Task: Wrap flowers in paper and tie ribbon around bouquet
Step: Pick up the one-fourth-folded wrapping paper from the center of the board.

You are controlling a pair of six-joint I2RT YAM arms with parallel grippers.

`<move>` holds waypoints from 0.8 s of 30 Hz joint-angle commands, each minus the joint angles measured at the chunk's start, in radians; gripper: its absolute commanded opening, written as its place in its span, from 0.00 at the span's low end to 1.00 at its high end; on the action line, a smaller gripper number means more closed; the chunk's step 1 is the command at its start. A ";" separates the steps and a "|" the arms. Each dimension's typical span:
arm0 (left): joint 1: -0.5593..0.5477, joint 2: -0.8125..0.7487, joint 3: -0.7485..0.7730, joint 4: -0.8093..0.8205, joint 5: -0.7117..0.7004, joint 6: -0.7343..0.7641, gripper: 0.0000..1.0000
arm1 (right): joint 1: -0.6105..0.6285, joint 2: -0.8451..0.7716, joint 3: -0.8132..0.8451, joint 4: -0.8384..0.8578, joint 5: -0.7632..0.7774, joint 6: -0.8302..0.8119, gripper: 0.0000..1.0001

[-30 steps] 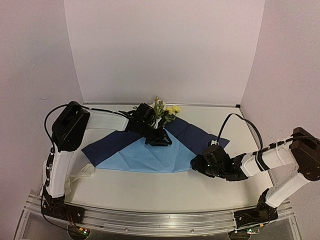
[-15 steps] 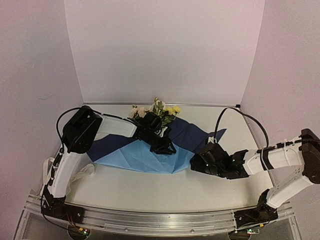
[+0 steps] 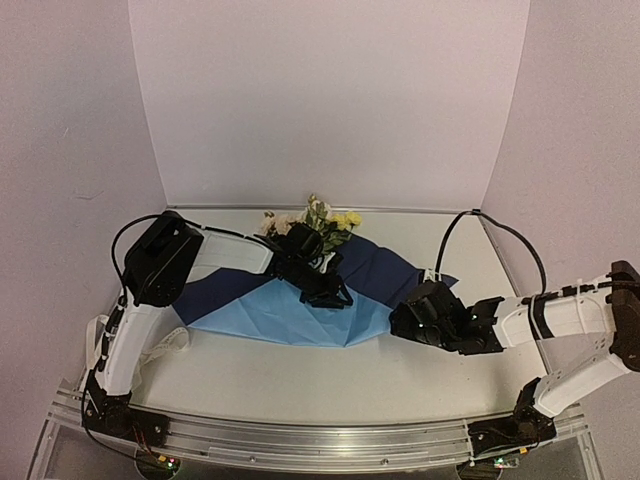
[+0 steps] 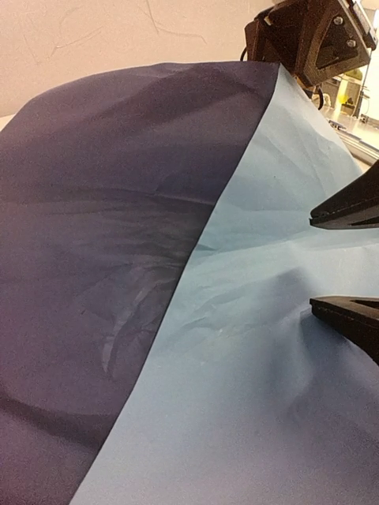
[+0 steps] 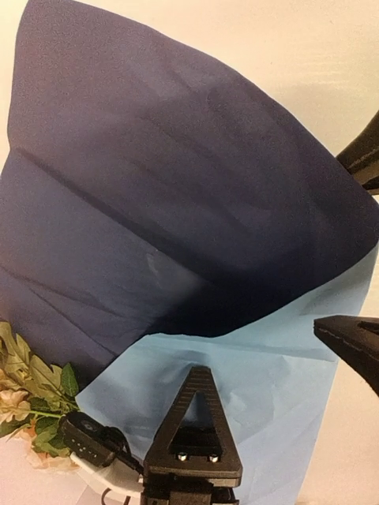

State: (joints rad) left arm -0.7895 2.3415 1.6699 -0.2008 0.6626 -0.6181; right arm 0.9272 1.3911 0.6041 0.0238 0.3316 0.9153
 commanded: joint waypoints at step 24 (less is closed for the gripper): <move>0.041 -0.457 -0.374 0.037 0.021 0.012 0.32 | 0.184 0.029 0.330 -0.419 0.189 -0.174 0.06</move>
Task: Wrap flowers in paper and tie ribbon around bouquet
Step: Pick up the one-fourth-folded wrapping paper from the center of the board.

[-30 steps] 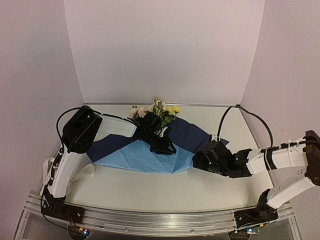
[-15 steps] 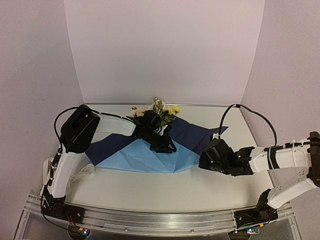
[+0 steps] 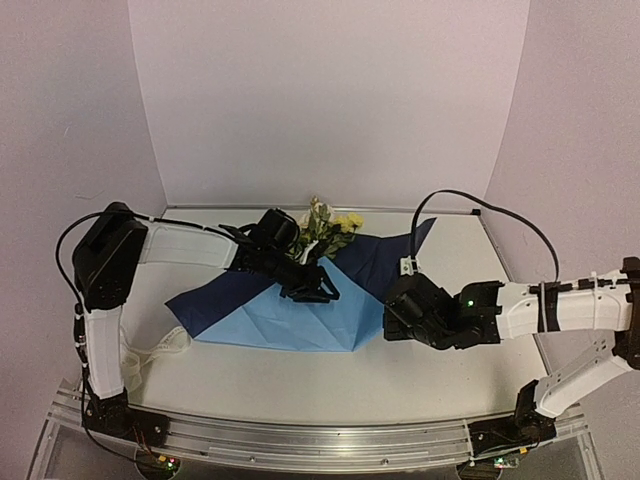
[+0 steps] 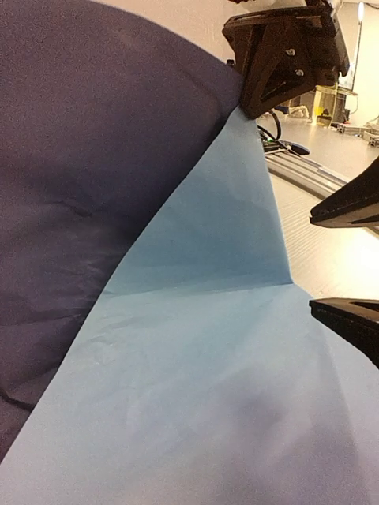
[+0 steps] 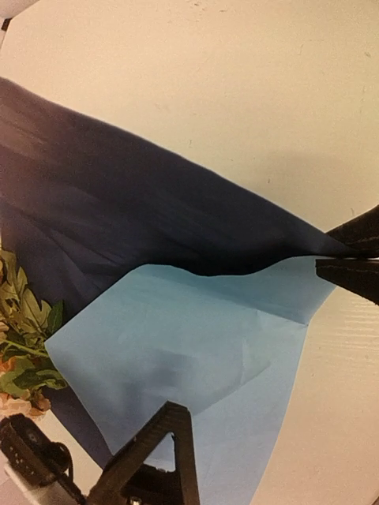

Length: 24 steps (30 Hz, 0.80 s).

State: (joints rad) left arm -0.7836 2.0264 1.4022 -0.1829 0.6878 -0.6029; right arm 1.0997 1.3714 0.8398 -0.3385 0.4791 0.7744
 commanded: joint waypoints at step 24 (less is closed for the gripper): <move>0.182 -0.389 -0.449 -0.045 -0.069 0.026 0.28 | 0.007 0.405 0.514 -0.068 -0.190 -0.181 0.33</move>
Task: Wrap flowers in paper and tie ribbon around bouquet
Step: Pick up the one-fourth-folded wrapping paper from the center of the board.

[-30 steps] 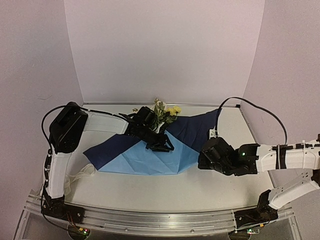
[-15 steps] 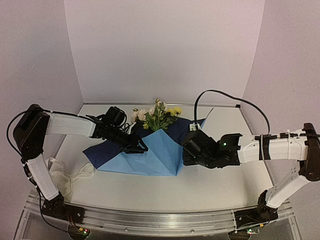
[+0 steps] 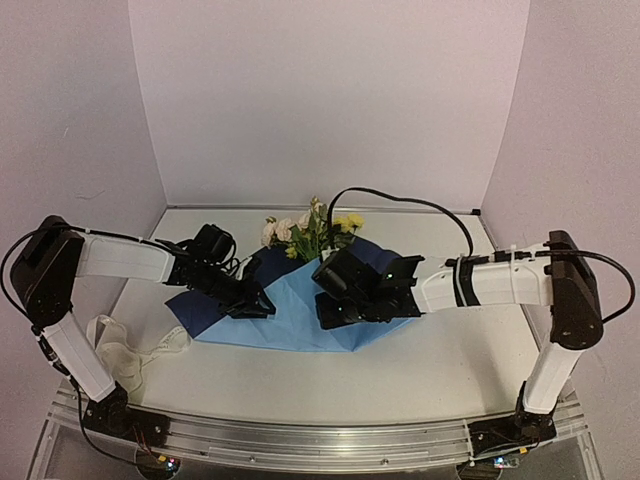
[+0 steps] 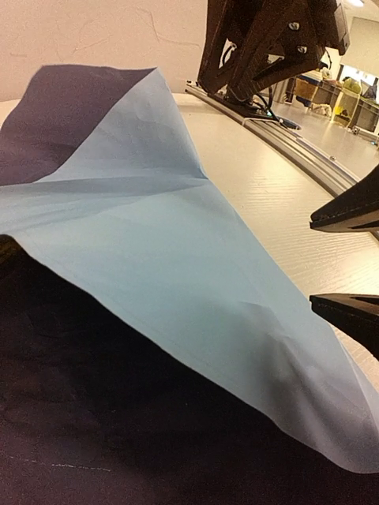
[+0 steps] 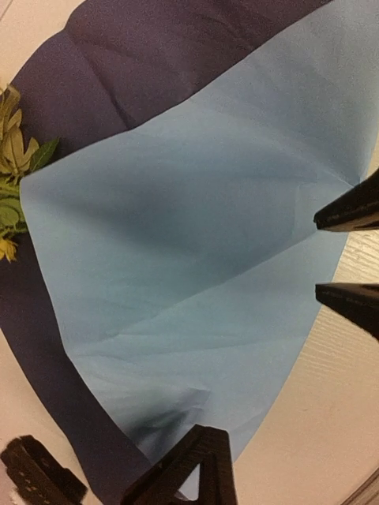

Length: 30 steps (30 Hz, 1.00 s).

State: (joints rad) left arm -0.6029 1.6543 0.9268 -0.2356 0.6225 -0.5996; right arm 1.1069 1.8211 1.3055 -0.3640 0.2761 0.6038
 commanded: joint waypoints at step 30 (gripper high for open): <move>0.001 0.059 0.096 -0.052 0.019 0.054 0.27 | -0.222 -0.330 -0.937 0.867 0.030 0.675 0.78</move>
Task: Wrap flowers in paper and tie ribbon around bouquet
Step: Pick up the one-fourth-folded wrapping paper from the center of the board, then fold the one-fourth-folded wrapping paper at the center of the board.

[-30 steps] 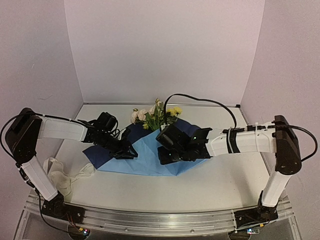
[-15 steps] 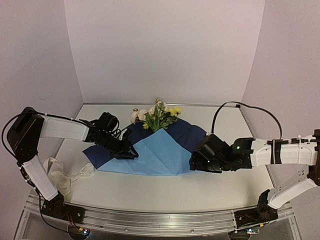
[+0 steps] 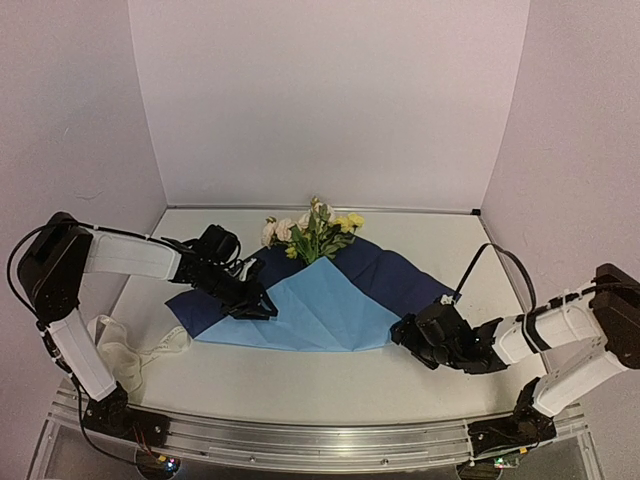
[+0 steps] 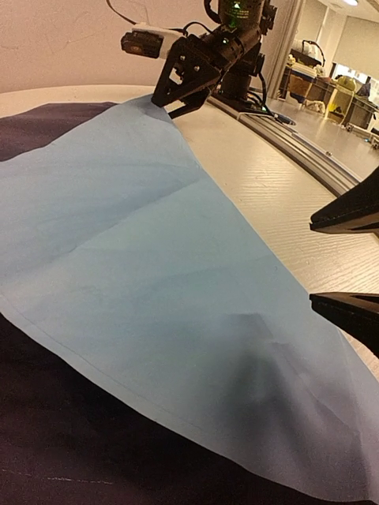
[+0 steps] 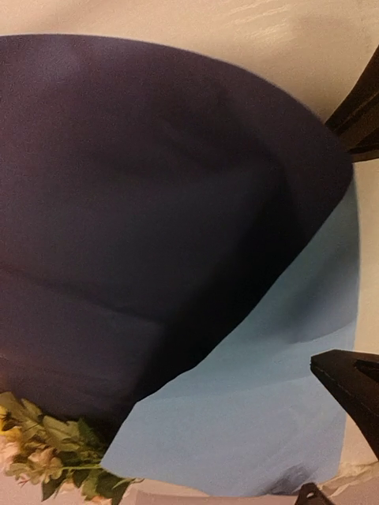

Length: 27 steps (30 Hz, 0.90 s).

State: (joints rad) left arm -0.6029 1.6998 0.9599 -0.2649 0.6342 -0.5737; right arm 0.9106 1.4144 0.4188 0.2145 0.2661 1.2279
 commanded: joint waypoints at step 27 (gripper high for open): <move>0.008 0.090 0.062 0.015 0.030 0.028 0.24 | 0.101 0.164 0.509 -0.311 0.084 -0.521 0.05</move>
State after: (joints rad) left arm -0.6010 1.7728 1.0004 -0.2871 0.6376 -0.5507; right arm 0.9734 1.4957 0.7846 0.0846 0.3363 0.8808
